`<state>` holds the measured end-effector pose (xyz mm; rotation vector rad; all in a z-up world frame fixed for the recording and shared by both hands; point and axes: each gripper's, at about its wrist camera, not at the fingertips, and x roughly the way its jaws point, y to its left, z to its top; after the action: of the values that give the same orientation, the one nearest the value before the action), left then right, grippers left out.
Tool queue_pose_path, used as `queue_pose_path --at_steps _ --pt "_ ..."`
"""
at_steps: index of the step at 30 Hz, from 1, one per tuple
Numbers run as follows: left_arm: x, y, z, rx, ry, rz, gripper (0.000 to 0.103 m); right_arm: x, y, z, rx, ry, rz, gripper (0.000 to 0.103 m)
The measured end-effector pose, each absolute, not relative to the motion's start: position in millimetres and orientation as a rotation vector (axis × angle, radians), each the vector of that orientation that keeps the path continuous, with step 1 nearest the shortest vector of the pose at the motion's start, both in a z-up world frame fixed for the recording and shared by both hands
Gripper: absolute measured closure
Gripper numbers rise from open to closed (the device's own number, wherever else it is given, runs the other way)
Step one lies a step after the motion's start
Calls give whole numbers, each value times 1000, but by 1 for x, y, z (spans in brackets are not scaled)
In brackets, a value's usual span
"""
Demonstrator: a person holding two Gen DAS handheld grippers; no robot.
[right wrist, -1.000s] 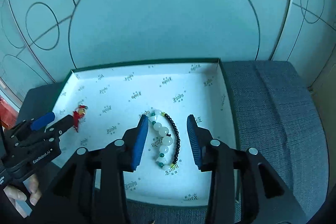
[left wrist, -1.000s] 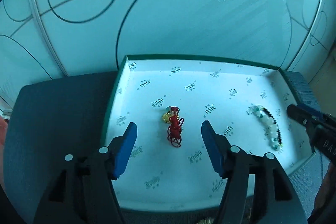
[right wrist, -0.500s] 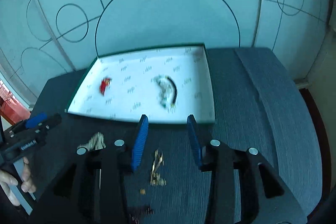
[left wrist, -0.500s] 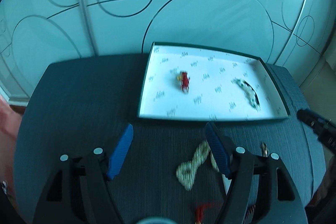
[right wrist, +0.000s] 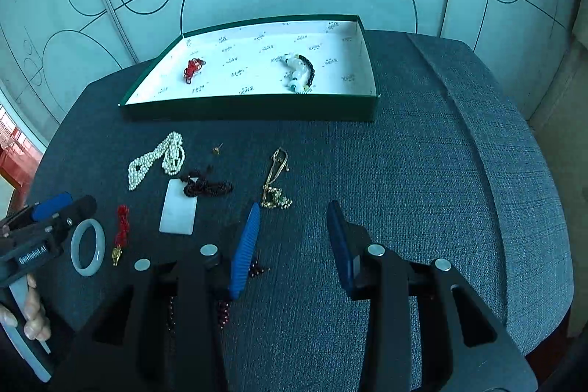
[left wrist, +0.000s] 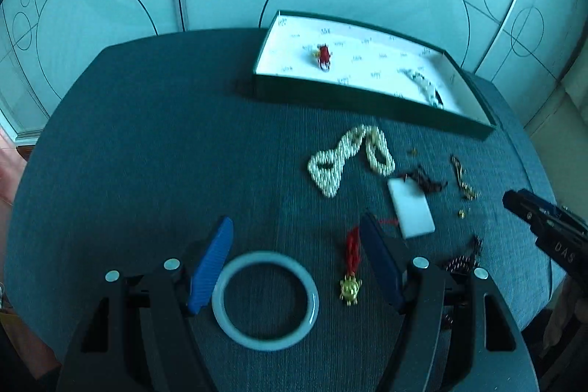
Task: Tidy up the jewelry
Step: 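Withdraw both open grippers from the box back over the table, then grasp the red bead string with the left gripper while the right grasps the gold chain brooch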
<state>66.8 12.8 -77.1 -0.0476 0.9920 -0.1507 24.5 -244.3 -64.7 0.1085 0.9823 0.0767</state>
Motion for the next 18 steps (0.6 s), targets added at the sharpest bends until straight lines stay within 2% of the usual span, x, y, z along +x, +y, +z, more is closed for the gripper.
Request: queue_pose_path --at_steps 18 --pt "62 -17 -82 5 990 -224 33 23 -251 -68 117 984 72 65"
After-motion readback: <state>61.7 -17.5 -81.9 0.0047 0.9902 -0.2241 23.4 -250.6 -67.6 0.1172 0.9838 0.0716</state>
